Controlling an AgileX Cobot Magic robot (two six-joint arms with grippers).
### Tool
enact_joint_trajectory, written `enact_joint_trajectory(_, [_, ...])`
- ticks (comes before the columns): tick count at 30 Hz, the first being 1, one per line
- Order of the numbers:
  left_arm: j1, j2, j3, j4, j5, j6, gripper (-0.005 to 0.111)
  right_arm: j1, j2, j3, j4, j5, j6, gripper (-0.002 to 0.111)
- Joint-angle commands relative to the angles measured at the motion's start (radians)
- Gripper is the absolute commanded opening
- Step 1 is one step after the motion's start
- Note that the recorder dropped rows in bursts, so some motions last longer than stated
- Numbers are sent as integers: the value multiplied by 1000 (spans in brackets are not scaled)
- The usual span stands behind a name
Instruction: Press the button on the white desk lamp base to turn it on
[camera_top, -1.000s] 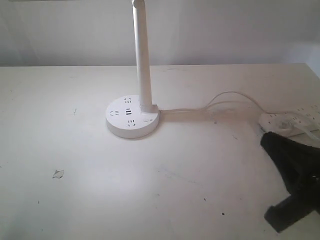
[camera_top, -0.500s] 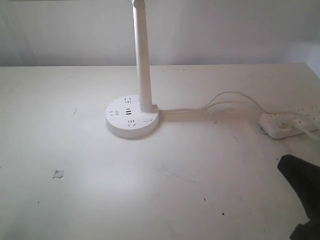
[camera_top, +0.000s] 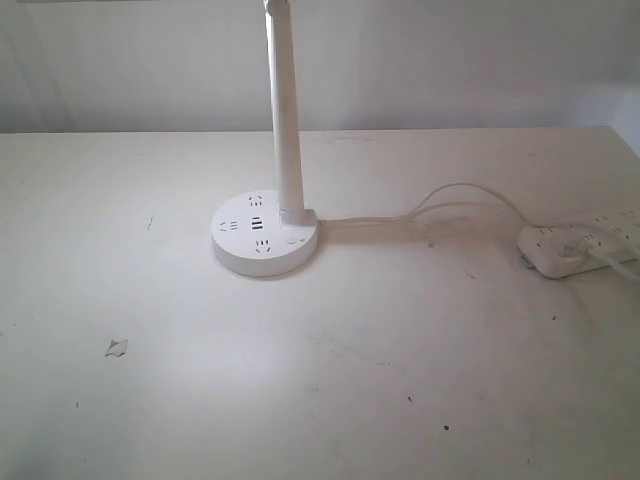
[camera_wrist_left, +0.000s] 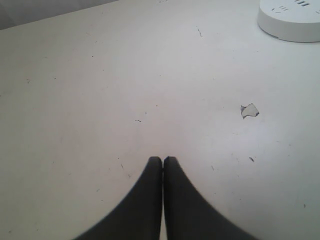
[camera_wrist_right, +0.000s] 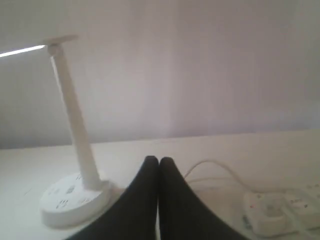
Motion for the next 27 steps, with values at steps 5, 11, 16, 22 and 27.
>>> enact_joint_trajectory(5, [3,-4,3,-6,-2,-1,0,-245,-182,7,-2,1,5,0])
enact_joint_trajectory(11, [3,-4,3,-6,-3,-1,0,-350,-230,7,-2,-42,5,0])
enact_joint_trajectory(16, [3,-4,3,-6,-5,-1,0,-380,-230,7,-2,-44,5,0])
enact_joint_trajectory(22, [3,-4,3,-6,-5,-1,0,-380,-230,7,-2,-44,5,0])
enact_joint_trajectory(27, [3,-4,3,-6,-5,-1,0,-380,-230,7,-2,-44,5,0])
